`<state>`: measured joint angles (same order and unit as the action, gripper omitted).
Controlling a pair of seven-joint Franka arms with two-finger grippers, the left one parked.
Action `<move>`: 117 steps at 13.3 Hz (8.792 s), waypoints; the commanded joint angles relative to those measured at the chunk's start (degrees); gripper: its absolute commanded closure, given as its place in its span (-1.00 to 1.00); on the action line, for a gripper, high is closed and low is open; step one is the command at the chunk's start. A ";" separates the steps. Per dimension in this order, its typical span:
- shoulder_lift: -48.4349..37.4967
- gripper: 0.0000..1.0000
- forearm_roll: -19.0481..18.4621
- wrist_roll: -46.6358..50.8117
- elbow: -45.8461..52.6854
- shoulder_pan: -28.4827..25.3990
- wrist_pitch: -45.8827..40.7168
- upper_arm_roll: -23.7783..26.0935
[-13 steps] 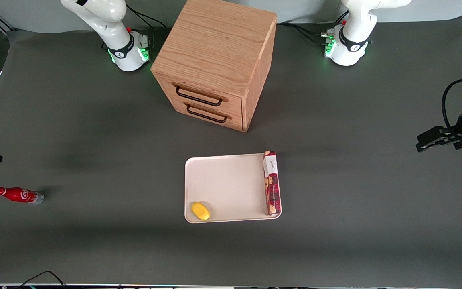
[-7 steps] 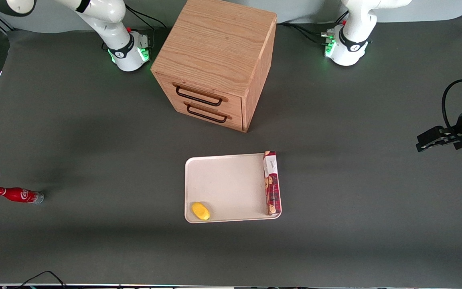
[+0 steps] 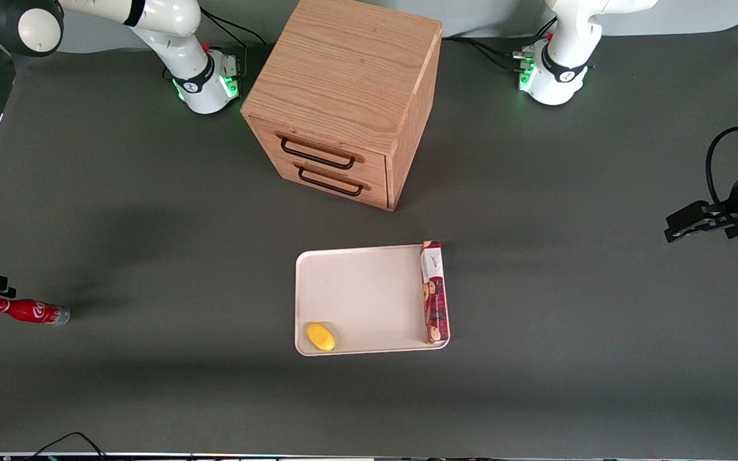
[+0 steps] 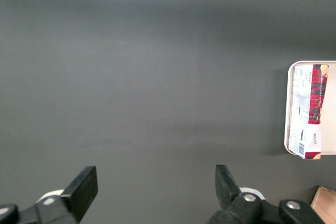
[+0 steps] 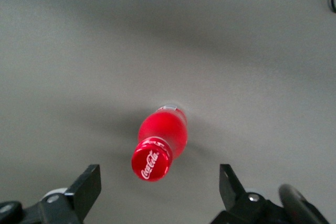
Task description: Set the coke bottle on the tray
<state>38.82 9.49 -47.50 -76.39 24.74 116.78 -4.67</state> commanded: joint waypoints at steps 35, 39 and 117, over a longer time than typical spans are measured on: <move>7.76 -0.40 1.14 1.89 10.38 0.22 -8.15 -0.25; 7.67 0.07 0.88 2.15 10.47 0.05 -8.15 -0.25; -2.75 -1.00 -37.53 106.63 -4.03 -28.17 -4.60 41.14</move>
<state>41.22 -27.41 67.23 -80.89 -2.80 117.00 37.16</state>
